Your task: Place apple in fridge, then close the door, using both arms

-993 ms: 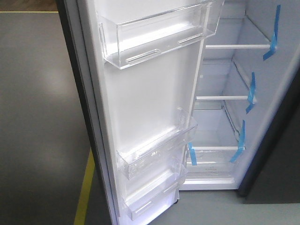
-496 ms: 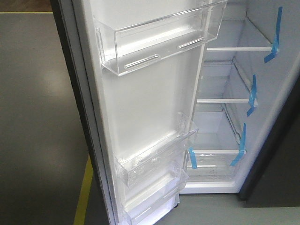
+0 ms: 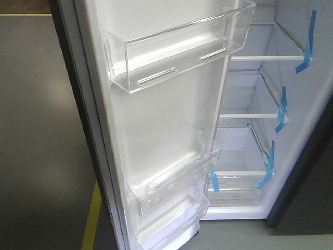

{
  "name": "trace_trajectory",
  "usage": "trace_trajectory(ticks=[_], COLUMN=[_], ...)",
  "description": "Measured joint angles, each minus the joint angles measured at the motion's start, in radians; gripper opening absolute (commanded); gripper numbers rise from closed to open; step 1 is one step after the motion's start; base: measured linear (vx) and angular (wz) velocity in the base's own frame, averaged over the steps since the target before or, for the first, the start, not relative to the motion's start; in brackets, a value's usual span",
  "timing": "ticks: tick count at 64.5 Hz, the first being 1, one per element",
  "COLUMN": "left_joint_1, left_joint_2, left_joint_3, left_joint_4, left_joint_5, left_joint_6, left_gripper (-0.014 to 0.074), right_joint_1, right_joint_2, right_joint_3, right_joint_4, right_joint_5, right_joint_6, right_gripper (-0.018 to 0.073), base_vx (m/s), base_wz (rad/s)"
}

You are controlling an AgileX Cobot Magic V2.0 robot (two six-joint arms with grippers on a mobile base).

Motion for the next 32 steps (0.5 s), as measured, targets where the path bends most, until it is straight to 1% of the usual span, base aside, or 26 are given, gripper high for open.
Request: trace_trajectory(ticks=[32], left_joint_1=[0.000], left_joint_2=[0.000], left_joint_3=[0.000], left_joint_4=[0.000], left_joint_5=[0.000], left_joint_6=[0.000], left_gripper=[-0.0005], right_joint_1=[0.000], right_joint_2=[0.000], right_joint_3=[0.000], right_joint_4=[0.000], right_joint_5=[0.000], right_joint_6=[0.000], right_gripper=[0.0100], base_vx=[0.03], base_wz=[-0.01])
